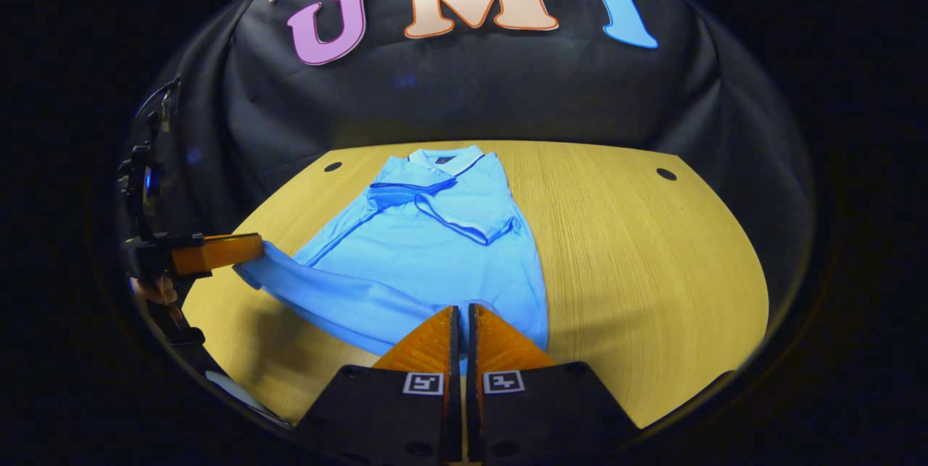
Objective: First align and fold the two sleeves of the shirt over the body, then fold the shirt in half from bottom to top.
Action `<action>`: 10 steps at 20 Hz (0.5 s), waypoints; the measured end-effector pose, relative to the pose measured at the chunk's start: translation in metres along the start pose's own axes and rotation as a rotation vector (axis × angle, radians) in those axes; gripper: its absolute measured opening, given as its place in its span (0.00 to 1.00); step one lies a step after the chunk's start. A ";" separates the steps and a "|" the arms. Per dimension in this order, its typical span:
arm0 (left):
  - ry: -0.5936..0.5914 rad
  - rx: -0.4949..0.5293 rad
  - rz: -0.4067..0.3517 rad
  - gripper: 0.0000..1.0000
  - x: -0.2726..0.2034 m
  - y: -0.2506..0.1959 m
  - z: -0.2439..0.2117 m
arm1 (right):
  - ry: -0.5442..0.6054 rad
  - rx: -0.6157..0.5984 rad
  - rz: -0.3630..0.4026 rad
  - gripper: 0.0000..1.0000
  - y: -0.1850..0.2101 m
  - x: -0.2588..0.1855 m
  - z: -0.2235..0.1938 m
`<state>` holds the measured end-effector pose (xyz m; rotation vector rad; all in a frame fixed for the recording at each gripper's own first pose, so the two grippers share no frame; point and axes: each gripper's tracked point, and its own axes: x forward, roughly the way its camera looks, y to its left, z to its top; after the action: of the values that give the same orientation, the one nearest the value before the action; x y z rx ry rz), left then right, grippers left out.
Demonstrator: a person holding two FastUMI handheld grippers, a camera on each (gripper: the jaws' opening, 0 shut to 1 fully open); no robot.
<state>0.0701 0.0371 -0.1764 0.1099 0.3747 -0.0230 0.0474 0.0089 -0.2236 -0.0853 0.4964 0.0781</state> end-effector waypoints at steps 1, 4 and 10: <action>-0.012 0.001 0.001 0.00 0.009 -0.001 0.009 | -0.009 0.003 -0.002 0.06 -0.003 0.008 0.009; -0.043 0.015 0.000 0.00 0.035 -0.003 0.034 | -0.037 0.003 -0.012 0.05 -0.012 0.034 0.034; -0.104 0.013 0.015 0.00 0.087 0.000 0.085 | -0.079 -0.014 -0.019 0.06 -0.028 0.091 0.082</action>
<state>0.1824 0.0269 -0.1298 0.1236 0.2700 -0.0163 0.1687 -0.0058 -0.1932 -0.1007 0.4164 0.0664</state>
